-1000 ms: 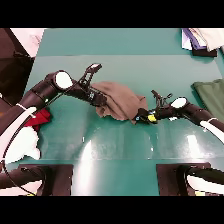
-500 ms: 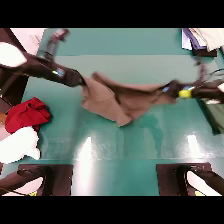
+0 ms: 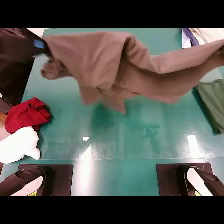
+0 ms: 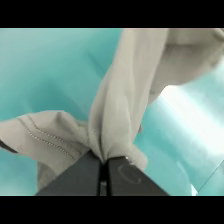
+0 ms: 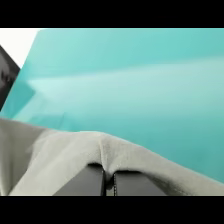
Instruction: Fold the shirts.
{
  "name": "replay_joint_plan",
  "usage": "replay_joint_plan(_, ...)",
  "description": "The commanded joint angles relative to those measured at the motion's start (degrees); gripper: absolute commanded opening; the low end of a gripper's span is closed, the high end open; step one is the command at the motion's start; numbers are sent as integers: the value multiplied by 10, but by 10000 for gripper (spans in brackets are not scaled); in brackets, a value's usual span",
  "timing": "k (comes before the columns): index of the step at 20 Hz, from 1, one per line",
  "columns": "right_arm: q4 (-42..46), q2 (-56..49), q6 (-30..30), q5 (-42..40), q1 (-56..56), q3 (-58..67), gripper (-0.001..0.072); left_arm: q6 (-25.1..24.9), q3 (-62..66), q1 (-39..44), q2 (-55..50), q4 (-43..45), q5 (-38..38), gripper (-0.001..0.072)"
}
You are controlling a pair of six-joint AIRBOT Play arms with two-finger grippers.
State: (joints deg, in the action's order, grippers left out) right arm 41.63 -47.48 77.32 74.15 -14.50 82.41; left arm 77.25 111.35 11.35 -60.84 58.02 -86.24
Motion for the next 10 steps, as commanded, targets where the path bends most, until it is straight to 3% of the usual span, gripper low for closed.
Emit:
replay_joint_plan(1, 37, 37, 27, 56, -49, 90, 19, 25, 103, -2, 37, 0, -41, 29)
replay_joint_plan(7, 55, -18, 94, 220, -115, 194, 18, 33, 97, -2, 98, 21, -30, 29)
replay_joint_plan(10, 66, -83, 106, 242, -61, 139, 18, 33, -31, -2, 79, 89, -37, 29)
